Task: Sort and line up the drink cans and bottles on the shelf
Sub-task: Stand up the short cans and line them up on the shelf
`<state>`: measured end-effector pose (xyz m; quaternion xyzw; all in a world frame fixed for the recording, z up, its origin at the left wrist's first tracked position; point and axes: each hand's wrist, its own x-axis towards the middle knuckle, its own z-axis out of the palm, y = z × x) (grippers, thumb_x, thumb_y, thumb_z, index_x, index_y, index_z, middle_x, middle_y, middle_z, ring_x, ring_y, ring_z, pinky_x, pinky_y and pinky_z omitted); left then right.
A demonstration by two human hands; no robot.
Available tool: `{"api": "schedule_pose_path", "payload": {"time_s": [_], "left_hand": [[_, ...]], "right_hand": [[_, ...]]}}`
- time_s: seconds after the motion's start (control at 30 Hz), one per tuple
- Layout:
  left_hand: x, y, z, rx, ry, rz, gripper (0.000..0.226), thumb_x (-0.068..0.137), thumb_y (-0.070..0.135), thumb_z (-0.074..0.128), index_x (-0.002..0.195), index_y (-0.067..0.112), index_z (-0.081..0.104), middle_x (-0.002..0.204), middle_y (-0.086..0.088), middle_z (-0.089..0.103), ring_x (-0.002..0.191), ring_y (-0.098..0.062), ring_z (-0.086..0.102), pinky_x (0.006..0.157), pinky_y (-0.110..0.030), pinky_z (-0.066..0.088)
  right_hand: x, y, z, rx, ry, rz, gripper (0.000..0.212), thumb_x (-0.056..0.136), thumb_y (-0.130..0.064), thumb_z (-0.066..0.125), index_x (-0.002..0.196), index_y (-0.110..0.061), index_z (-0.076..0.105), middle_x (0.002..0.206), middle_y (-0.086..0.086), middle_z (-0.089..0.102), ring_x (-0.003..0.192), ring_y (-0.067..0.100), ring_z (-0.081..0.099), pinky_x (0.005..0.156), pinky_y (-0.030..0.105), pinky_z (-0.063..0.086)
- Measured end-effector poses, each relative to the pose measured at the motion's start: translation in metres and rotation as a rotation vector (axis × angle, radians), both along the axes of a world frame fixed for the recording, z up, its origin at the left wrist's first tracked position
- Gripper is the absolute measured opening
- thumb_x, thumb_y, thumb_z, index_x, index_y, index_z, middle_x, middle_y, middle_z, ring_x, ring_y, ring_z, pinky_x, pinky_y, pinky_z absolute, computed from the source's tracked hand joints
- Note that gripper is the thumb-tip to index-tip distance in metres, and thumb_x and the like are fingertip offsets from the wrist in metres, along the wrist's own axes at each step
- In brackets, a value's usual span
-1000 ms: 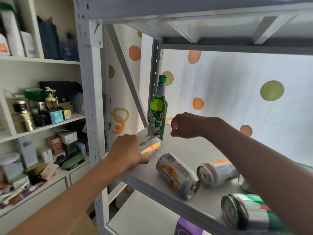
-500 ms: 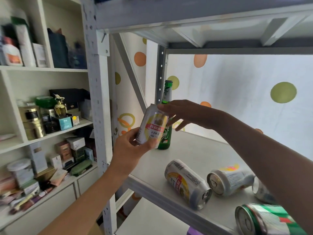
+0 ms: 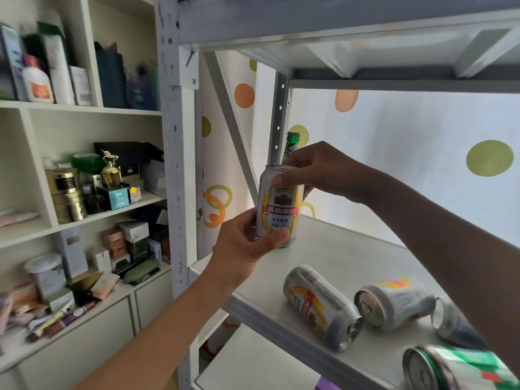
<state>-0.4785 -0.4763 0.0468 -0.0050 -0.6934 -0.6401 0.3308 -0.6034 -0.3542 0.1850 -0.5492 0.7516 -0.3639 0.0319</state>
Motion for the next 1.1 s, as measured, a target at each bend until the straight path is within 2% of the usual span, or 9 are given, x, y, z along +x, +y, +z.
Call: {"api": "schedule_pose_path", "payload": {"time_s": [0.07,0.17,0.33,0.4,0.47,0.67,0.9,1.0,1.1], "left_hand": [[0.001,-0.003,0.002,-0.013,-0.019,-0.011,0.054,0.059,0.045,0.080,0.107,0.028,0.064,0.099,0.014,0.073,0.097,-0.005,0.069,0.077,-0.016,0.054],[0.009,-0.012,0.004,-0.098,-0.037,0.049,0.049,0.065,0.043,0.079,0.110,0.031,0.062,0.102,0.019,0.072,0.099,0.000,0.066,0.079,-0.012,0.052],[0.023,-0.024,-0.002,-0.367,-0.064,0.427,0.050,0.077,0.035,0.079,0.123,0.027,0.060,0.108,0.022,0.065,0.101,0.004,0.062,0.084,-0.004,0.044],[0.027,-0.027,-0.003,-0.430,-0.078,0.517,0.049,0.082,0.027,0.077,0.127,0.021,0.059,0.111,0.014,0.066,0.100,0.000,0.062,0.088,-0.009,0.046],[0.032,-0.030,-0.003,-0.466,-0.115,0.534,0.047,0.084,0.020,0.075,0.129,0.019,0.058,0.115,0.008,0.067,0.104,-0.004,0.062,0.093,-0.019,0.049],[0.049,-0.045,-0.016,-0.577,-0.284,0.504,0.046,0.089,0.014,0.069,0.132,0.021,0.055,0.127,0.006,0.063,0.117,-0.008,0.058,0.104,-0.028,0.044],[0.059,-0.049,-0.026,-0.566,-0.308,0.521,0.043,0.091,0.013,0.066,0.131,0.026,0.057,0.125,0.009,0.064,0.118,-0.010,0.058,0.105,-0.032,0.044],[0.061,-0.051,-0.027,-0.557,-0.284,0.527,0.042,0.092,0.012,0.064,0.130,0.028,0.057,0.120,0.014,0.063,0.115,-0.006,0.058,0.105,-0.033,0.046],[0.065,-0.050,-0.029,-0.565,-0.248,0.508,0.042,0.093,0.009,0.061,0.128,0.031,0.057,0.111,0.024,0.059,0.112,-0.001,0.059,0.104,-0.029,0.046]], "right_hand": [[0.002,-0.002,-0.001,-0.029,0.024,-0.005,0.030,0.081,-0.037,0.078,0.088,-0.008,0.074,0.084,0.009,0.073,0.082,0.029,0.071,0.072,0.046,0.059],[0.004,-0.009,-0.006,-0.090,0.040,-0.036,0.033,0.076,-0.042,0.081,0.082,-0.010,0.075,0.076,0.006,0.073,0.075,0.027,0.071,0.066,0.042,0.058],[0.009,-0.032,-0.029,-0.100,0.165,-0.168,0.035,0.068,-0.052,0.084,0.066,-0.020,0.069,0.062,-0.004,0.068,0.058,0.011,0.066,0.049,0.023,0.049],[0.008,-0.043,-0.040,-0.083,0.202,-0.219,0.040,0.066,-0.057,0.083,0.065,-0.019,0.069,0.062,-0.004,0.068,0.058,0.010,0.065,0.049,0.027,0.050],[0.007,-0.051,-0.049,-0.054,0.216,-0.264,0.048,0.065,-0.061,0.081,0.067,-0.014,0.070,0.066,0.001,0.070,0.063,0.016,0.067,0.055,0.034,0.054],[0.005,-0.067,-0.073,0.077,0.186,-0.310,0.059,0.065,-0.065,0.078,0.071,-0.007,0.070,0.071,0.010,0.071,0.069,0.026,0.069,0.063,0.041,0.058],[0.007,-0.070,-0.091,0.149,0.238,-0.328,0.058,0.067,-0.066,0.077,0.069,-0.008,0.068,0.068,0.008,0.068,0.064,0.022,0.064,0.052,0.031,0.044],[0.005,-0.070,-0.095,0.149,0.208,-0.341,0.058,0.069,-0.063,0.078,0.073,-0.005,0.070,0.072,0.010,0.071,0.069,0.025,0.068,0.054,0.031,0.046],[0.002,-0.069,-0.098,0.158,0.148,-0.348,0.052,0.070,-0.062,0.078,0.073,-0.011,0.069,0.070,0.001,0.070,0.067,0.018,0.068,0.053,0.027,0.050]]}}
